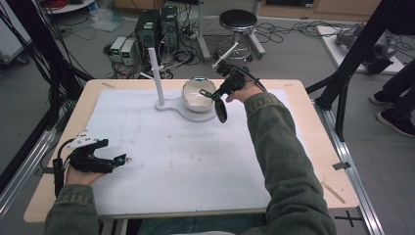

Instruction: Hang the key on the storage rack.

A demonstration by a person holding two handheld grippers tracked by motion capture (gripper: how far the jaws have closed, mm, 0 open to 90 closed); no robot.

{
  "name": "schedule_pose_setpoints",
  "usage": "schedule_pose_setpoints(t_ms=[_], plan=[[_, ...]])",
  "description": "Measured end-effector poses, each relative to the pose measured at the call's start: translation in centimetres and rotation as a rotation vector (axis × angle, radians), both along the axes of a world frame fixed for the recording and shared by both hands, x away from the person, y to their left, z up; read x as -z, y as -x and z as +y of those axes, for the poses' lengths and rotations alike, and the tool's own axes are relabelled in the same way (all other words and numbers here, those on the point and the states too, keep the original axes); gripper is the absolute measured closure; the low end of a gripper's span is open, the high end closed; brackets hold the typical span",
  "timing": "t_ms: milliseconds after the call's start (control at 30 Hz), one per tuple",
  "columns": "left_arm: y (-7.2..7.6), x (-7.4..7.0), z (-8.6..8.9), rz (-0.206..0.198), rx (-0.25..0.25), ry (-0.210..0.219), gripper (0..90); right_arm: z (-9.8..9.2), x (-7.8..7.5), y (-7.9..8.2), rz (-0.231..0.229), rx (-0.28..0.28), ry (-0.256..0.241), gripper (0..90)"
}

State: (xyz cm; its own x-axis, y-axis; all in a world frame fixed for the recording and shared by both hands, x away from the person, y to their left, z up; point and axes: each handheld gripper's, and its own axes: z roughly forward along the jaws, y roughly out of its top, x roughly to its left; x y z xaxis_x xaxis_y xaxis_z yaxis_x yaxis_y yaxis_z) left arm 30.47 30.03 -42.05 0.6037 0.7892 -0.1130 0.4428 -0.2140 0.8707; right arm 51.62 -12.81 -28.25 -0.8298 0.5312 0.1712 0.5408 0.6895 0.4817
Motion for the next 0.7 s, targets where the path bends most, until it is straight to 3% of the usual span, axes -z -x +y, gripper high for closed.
schedule_pose_setpoints(t_ms=[233,400,700], plan=[[0.0,0.0,0.0,-0.001,-0.001,0.003,2.3,2.5,-1.1,0.0,-0.023,-0.037,0.003,83.5],[0.0,0.0,0.1,-0.006,-0.002,0.005,2.3,4.5,-2.0,0.1,-0.030,-0.075,-0.025,83.4],[0.0,-0.1,0.2,-0.010,0.002,0.009,2.3,6.3,-2.7,0.0,-0.034,-0.094,-0.026,83.2]])
